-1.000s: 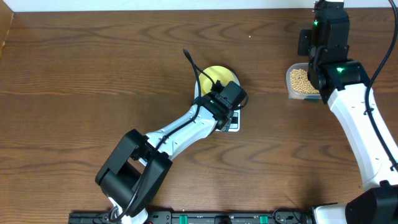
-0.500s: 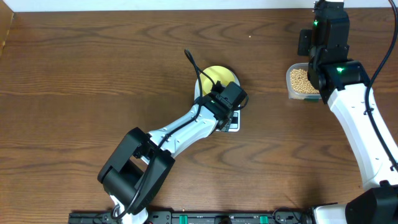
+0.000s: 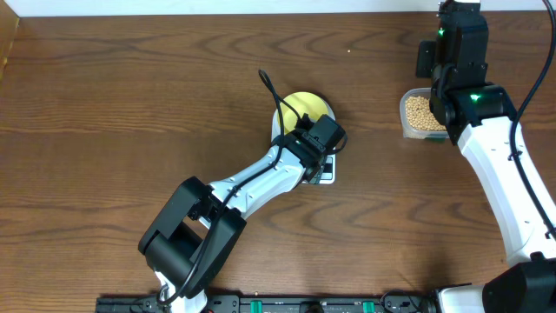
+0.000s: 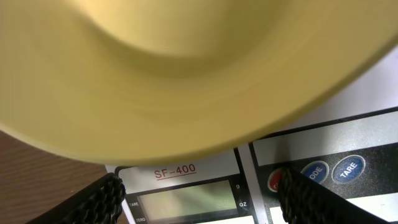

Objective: Scoop item into bowl and weigh 50g on scale

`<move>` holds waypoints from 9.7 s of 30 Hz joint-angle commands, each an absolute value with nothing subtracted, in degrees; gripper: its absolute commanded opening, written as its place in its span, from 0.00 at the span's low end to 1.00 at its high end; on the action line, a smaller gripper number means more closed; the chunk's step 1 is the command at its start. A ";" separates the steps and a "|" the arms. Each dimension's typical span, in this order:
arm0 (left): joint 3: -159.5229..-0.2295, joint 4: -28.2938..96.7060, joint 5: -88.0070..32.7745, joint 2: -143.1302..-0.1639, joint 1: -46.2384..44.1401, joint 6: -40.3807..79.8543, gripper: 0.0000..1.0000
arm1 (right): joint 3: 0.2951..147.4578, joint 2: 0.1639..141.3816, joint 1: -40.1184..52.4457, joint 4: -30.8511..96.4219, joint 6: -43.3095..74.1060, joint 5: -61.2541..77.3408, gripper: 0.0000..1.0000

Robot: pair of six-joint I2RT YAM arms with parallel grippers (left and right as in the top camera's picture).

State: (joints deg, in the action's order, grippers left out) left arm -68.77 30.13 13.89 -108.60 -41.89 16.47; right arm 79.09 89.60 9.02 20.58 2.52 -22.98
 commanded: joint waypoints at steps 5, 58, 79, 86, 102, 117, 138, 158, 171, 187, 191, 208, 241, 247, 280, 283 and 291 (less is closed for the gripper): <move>-68.47 30.96 15.09 -108.75 -41.80 15.88 0.81 | 79.85 88.84 8.54 20.58 3.14 -23.64 0.01; -68.51 31.18 15.09 -96.97 -41.80 15.05 0.81 | 79.85 88.84 7.73 22.63 3.14 -23.62 0.01; -68.51 31.18 15.09 -96.97 -41.80 15.05 0.81 | 79.85 88.86 7.16 21.93 3.11 -23.59 0.01; -68.51 31.18 15.09 -96.97 -41.80 15.07 0.81 | 79.85 89.21 7.16 21.89 3.14 -23.42 0.01; -68.45 33.78 15.03 -98.45 -41.82 15.09 0.81 | 79.85 89.27 7.16 22.72 3.14 -23.44 0.01; -68.45 32.01 13.98 -103.20 -41.85 15.09 0.81 | 79.85 89.27 7.16 21.63 3.14 -23.44 0.01; -68.45 31.53 11.00 -106.78 -41.78 15.05 0.81 | 79.85 89.27 6.83 21.45 3.16 -23.42 0.01; -68.31 31.14 11.18 -107.50 -41.78 15.07 0.81 | 79.85 89.27 6.83 22.00 3.18 -23.42 0.01; -66.61 29.61 11.18 -107.50 -40.80 15.09 0.81 | 79.85 89.27 6.83 22.11 3.16 -23.44 0.01; -66.54 29.63 10.00 -107.50 -40.21 15.07 0.81 | 79.85 89.27 6.83 21.89 3.14 -23.44 0.01; -66.54 29.58 9.45 -107.50 -40.25 15.07 0.81 | 79.85 89.27 6.83 21.89 3.14 -23.44 0.01; -66.28 29.08 9.65 -107.50 -40.25 15.07 0.81 | 79.85 89.27 6.83 21.91 3.16 -23.42 0.01; -64.51 26.22 9.65 -106.89 -40.25 15.05 0.81 | 79.85 89.27 6.85 22.09 3.14 -23.42 0.01; -64.51 26.24 9.67 -105.21 -40.23 15.05 0.81 | 79.85 89.27 6.83 22.15 3.16 -23.42 0.01; -64.29 26.00 12.67 -107.24 -40.18 15.07 0.81 | 79.85 89.27 6.83 23.38 3.16 -23.42 0.01; -64.29 26.02 12.67 -107.24 -40.18 15.07 0.81 | 79.85 89.27 6.83 23.38 3.16 -23.42 0.01; -64.16 26.00 12.43 -107.28 -40.18 15.07 0.81 | 79.85 89.27 6.85 23.40 3.16 -23.42 0.01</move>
